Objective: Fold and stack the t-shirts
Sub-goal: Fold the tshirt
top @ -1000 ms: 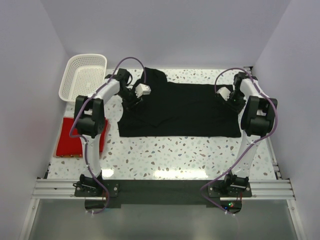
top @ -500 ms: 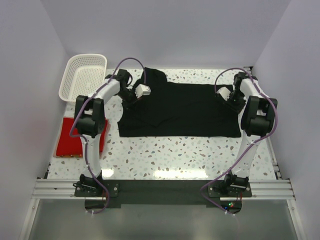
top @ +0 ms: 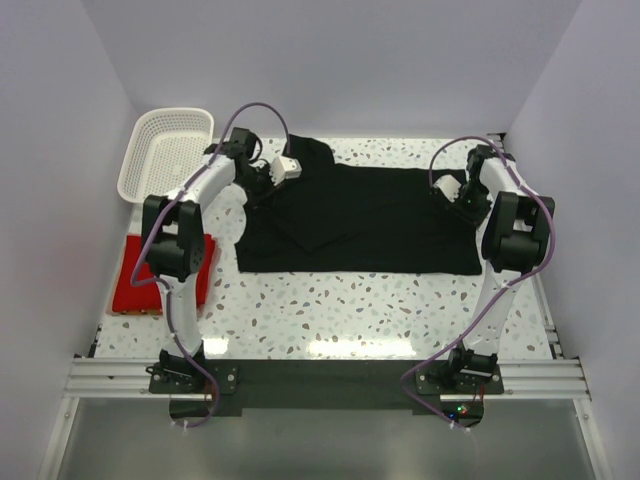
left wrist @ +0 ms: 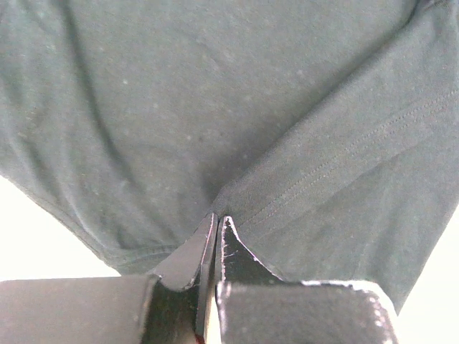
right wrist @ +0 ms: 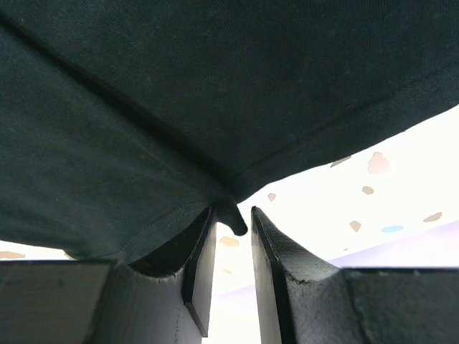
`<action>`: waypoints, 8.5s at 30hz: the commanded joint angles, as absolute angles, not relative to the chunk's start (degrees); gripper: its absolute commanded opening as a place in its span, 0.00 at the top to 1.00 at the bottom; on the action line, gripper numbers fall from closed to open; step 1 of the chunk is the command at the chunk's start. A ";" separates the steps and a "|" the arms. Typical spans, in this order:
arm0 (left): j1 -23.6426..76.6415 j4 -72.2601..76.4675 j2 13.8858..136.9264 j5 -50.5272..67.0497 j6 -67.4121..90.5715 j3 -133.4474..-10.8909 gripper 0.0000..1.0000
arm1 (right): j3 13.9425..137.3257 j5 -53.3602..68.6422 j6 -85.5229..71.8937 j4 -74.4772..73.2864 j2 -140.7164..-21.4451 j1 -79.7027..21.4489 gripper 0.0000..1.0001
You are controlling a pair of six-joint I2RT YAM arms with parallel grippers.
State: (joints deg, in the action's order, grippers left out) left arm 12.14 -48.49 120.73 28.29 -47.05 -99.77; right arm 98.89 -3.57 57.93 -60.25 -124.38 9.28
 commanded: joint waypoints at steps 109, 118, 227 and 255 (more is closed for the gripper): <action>16.53 -31.63 103.97 17.50 -19.86 -74.89 0.60 | 81.91 9.85 43.86 -61.44 -109.77 10.81 0.60; 15.21 -32.69 104.76 12.49 -23.73 -65.22 0.62 | 75.08 6.68 44.47 -56.26 -112.68 10.02 0.63; 8.61 -18.20 141.24 21.18 -2.47 -121.11 0.42 | 115.93 11.52 27.77 -41.66 -139.39 14.06 1.00; 14.50 -36.64 154.69 6.42 -11.86 -135.97 0.55 | 117.77 10.72 28.04 -42.45 -140.45 14.06 1.00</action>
State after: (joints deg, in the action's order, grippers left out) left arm 13.87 -29.67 152.03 10.72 -9.98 -136.18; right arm 117.73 14.31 27.03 -41.15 -138.15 14.00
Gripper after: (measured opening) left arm 0.457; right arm 0.026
